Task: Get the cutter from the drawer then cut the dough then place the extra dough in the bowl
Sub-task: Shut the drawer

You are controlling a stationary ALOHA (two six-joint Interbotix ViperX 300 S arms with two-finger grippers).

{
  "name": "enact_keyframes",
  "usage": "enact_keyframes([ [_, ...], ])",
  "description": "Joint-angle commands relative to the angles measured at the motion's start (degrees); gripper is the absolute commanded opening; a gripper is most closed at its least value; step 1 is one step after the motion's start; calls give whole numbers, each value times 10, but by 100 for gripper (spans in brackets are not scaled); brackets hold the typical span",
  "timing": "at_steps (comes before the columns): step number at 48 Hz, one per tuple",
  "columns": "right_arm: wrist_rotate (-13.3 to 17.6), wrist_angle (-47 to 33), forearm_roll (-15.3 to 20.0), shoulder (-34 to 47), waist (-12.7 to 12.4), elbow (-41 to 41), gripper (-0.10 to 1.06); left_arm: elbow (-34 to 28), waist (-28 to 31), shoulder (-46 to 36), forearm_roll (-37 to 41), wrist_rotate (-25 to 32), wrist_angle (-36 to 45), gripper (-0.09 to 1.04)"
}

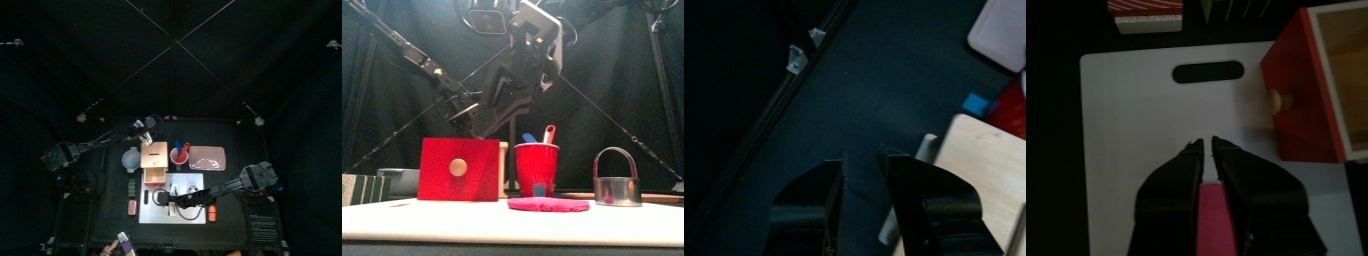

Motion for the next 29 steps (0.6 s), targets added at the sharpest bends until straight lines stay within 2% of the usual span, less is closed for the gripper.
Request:
enact_keyframes([
  [1, -3, -8, 2, 7, -2, -33, 33, -39, 2, 11, 24, 13, 40, 63],
  [9, -4, -4, 2, 31, -13, -59, 33, -46, 1, 24, -3, 55, 68, 62],
  [23, -5, 4, -4, 54, -55, -70, 33, -36, 0, 32, -100, 175, 86, 62],
  [29, -6, 6, -6, 58, -69, -70, 33, -38, 0, 39, -127, 202, 84, 62],
])
